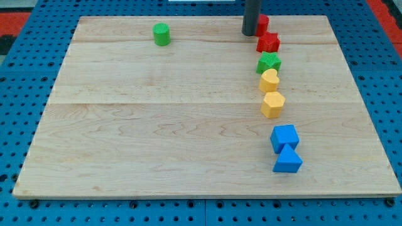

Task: Slide green circle closer to the yellow hexagon

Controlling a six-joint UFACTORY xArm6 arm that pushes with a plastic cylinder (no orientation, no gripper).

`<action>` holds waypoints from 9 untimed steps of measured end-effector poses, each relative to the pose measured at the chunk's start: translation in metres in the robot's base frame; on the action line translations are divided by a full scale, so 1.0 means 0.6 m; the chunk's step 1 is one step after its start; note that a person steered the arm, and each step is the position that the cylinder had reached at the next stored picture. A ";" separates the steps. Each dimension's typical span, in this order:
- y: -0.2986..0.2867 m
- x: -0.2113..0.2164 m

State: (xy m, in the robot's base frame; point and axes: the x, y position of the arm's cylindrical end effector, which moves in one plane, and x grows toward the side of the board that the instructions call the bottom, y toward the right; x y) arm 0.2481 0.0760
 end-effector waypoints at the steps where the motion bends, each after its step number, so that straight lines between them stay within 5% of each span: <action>1: -0.162 0.036; 4: -0.271 0.067; 5: -0.381 0.071; 9: -0.295 -0.059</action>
State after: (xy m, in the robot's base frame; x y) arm 0.2126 -0.1013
